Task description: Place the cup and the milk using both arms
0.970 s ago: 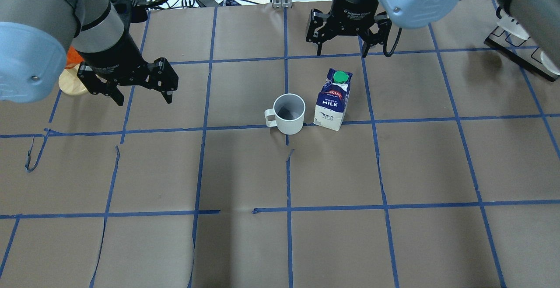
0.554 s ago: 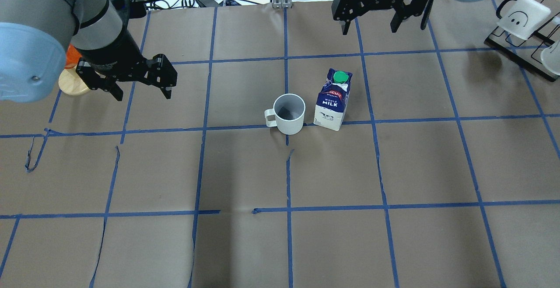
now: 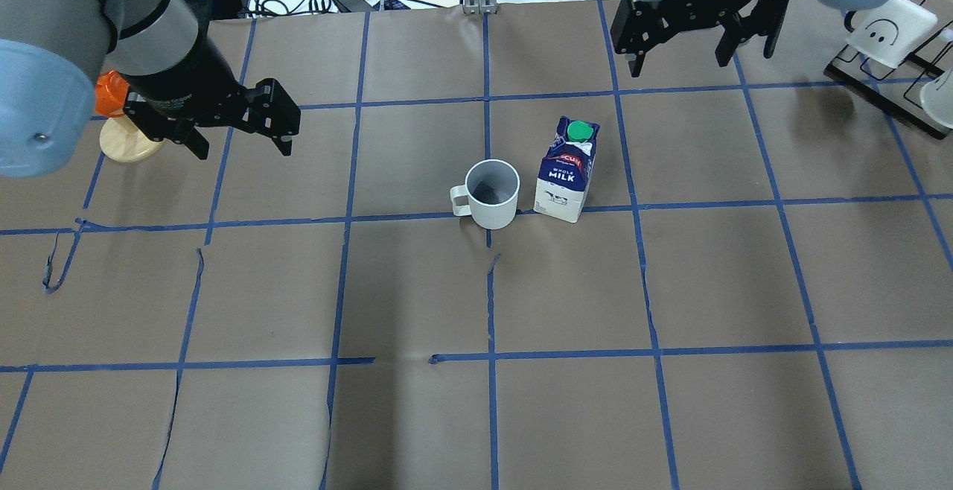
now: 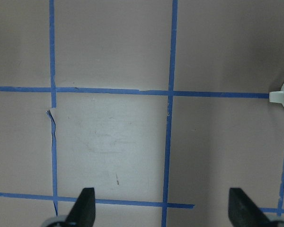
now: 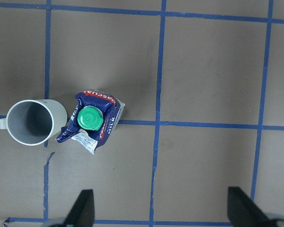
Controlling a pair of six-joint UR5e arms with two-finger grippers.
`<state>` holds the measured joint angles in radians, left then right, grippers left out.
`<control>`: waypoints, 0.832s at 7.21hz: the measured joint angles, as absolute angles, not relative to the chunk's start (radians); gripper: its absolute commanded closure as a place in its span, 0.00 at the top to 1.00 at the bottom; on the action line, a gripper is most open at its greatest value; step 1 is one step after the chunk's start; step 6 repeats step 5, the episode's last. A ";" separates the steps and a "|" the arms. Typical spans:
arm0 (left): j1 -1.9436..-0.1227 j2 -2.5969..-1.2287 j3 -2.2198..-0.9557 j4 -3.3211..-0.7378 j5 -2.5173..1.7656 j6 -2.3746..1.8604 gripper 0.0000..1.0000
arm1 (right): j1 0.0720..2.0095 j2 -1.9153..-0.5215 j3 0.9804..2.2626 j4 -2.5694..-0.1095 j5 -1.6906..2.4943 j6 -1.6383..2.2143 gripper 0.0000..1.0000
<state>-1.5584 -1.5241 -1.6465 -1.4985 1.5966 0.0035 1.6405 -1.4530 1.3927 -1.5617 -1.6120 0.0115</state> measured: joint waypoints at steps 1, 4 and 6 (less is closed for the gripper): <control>-1.558 -1.521 -1.648 -1.501 1.597 0.023 1.00 | 1.641 -1.456 1.402 -1.570 -1.611 0.012 1.00; -1.557 -1.520 -1.654 -1.502 1.599 0.038 1.00 | 1.643 -1.455 1.406 -1.598 -1.598 0.018 1.00; -1.557 -1.520 -1.655 -1.502 1.600 0.038 1.00 | 1.643 -1.454 1.407 -1.602 -1.590 0.018 1.00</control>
